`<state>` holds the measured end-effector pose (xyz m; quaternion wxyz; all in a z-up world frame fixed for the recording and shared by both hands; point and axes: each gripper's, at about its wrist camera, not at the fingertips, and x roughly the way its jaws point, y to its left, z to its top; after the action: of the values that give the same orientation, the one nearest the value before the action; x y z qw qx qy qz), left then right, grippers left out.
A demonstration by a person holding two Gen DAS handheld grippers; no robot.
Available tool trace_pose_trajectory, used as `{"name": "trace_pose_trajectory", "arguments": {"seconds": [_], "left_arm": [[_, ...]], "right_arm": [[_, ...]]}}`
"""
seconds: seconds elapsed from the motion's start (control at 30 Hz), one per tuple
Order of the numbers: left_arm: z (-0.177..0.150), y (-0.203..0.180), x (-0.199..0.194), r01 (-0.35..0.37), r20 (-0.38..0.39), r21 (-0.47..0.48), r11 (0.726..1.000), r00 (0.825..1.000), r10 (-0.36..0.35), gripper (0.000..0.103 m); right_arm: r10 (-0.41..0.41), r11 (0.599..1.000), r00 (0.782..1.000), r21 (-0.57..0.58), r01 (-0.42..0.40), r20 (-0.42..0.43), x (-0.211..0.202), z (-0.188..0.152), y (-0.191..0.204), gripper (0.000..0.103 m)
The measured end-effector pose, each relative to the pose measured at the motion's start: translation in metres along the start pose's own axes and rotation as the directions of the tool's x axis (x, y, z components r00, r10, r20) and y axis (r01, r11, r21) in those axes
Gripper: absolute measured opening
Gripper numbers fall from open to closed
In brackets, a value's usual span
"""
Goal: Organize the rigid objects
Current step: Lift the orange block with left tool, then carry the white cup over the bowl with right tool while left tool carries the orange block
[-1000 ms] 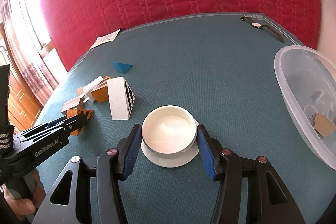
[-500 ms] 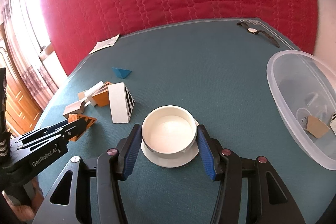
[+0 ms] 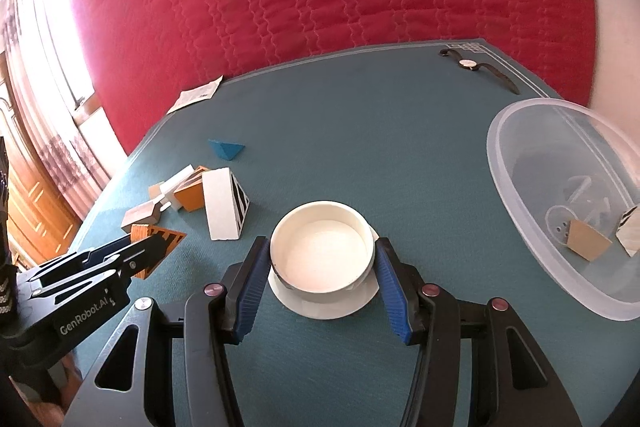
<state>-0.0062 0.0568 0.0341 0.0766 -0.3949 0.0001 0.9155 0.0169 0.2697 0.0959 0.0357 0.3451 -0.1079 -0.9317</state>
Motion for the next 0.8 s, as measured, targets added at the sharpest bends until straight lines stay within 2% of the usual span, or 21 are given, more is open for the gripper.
{"name": "trace_pose_trajectory", "arguments": {"seconds": [0.4,0.8], "left_arm": [[0.002,-0.023,-0.001,0.008,0.001,0.043,0.999,1.0,-0.008,0.031],[0.011,-0.06,-0.005,0.033,0.018,0.131,0.991,0.999,-0.035,0.031]], "right_arm": [[-0.014,0.999,0.999,0.042,0.013,0.037,-0.016,0.006,-0.022,0.054],[-0.094,0.99,0.991,0.11,0.083,0.099,-0.045,0.015,-0.068,0.054]]}}
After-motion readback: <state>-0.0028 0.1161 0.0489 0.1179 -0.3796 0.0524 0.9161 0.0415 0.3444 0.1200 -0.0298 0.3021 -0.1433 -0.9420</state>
